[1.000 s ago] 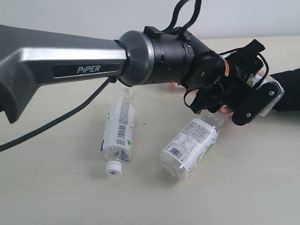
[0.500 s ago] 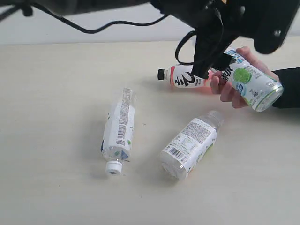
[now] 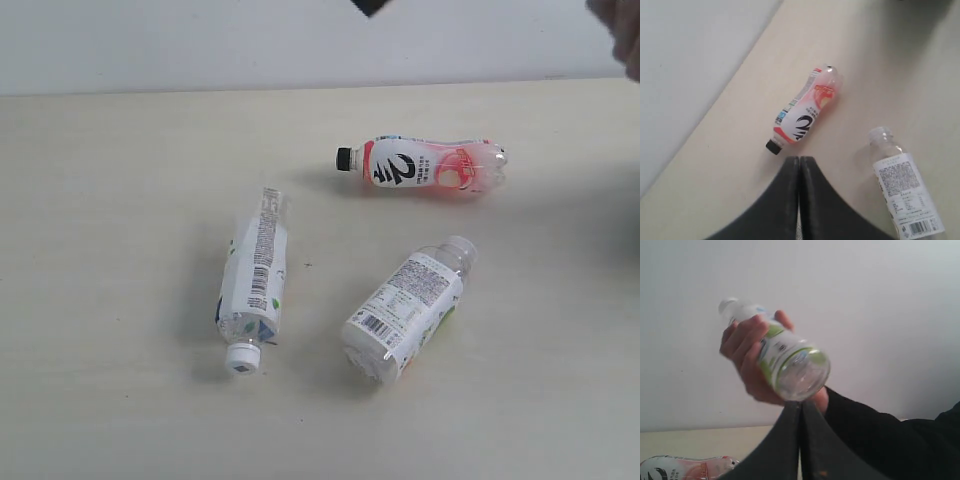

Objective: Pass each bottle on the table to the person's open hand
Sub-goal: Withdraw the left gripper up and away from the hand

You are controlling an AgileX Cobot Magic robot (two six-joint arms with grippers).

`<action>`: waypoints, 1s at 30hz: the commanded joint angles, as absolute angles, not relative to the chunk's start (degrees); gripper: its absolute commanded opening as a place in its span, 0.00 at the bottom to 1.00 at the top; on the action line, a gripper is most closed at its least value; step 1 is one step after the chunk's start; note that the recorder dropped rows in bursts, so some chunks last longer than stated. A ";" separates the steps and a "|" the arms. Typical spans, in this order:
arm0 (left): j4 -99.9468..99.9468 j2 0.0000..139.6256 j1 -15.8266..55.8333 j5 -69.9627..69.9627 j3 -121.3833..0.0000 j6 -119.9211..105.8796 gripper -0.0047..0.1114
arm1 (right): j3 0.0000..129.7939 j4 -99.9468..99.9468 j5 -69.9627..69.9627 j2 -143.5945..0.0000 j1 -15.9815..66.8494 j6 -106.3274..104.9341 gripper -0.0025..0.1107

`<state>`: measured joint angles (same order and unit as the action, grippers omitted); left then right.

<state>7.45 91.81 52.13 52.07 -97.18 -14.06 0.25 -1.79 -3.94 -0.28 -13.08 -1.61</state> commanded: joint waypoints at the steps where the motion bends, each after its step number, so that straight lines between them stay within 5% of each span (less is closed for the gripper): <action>1: 7.11 84.29 49.88 44.98 -87.09 -4.35 0.06 | 0.00 -1.56 -4.30 0.00 -13.47 -1.76 0.02; 17: 5.35 39.35 49.88 -5.61 -30.93 8.69 0.06 | 0.00 -1.69 -4.30 0.00 -13.47 -1.76 0.02; 30: 5.35 28.89 49.88 -12.67 -25.81 10.67 0.06 | 0.00 -1.69 -4.30 0.00 -13.36 -1.76 0.02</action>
